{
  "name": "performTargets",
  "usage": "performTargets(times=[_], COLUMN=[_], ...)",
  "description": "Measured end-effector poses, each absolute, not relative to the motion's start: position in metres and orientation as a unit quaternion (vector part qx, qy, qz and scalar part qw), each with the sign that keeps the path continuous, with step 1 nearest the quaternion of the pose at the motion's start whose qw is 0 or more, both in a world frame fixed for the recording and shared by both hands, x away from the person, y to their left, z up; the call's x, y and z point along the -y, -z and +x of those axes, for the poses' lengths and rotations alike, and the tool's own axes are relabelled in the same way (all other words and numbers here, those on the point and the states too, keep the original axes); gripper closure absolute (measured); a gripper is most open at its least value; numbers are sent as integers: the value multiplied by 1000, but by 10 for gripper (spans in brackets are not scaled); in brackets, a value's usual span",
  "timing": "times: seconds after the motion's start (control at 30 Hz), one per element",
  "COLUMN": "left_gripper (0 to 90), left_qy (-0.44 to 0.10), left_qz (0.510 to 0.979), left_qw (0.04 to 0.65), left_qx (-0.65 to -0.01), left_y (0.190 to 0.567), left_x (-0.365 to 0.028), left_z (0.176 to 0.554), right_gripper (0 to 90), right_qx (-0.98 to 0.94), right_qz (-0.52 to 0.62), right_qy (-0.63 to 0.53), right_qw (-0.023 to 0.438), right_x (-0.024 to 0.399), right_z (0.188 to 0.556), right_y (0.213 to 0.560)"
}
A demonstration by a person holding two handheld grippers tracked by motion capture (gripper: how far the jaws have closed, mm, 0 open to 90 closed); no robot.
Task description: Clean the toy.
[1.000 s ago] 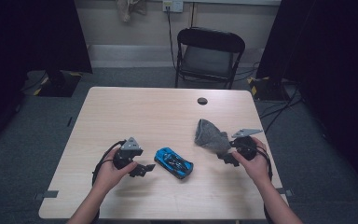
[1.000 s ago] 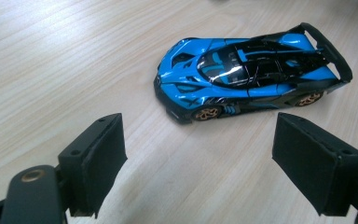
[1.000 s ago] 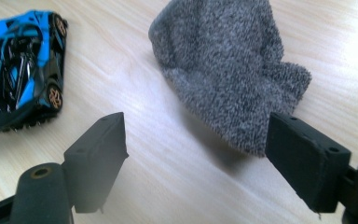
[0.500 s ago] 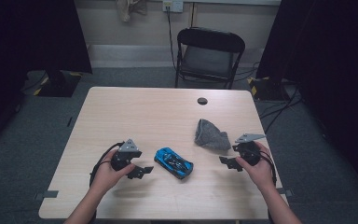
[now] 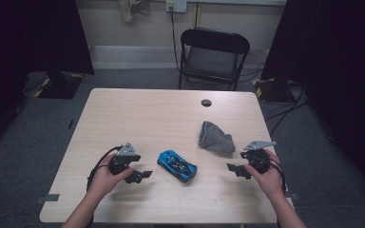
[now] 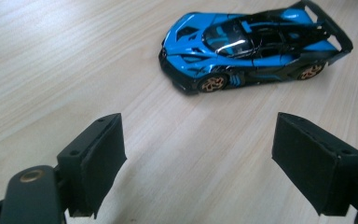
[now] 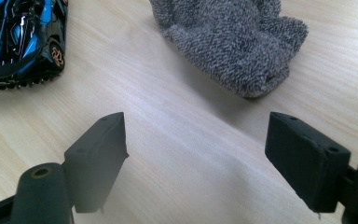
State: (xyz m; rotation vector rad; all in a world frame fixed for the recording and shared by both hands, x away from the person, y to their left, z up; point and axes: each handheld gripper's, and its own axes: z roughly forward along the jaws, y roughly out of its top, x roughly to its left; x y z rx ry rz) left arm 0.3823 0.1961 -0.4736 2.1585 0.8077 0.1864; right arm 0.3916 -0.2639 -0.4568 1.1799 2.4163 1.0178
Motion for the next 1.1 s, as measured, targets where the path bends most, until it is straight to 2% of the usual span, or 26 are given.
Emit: performTargets(times=[1.1], left_gripper=[167], left_qy=[-77], left_qz=[845], left_qw=[408], left_qx=[-337], left_y=[474], left_x=[-228], left_z=[376], right_gripper=[207], right_qx=[-830], right_qz=[413], right_qy=[-356], right_qw=[121], right_x=[278], right_z=[368], right_y=[473])
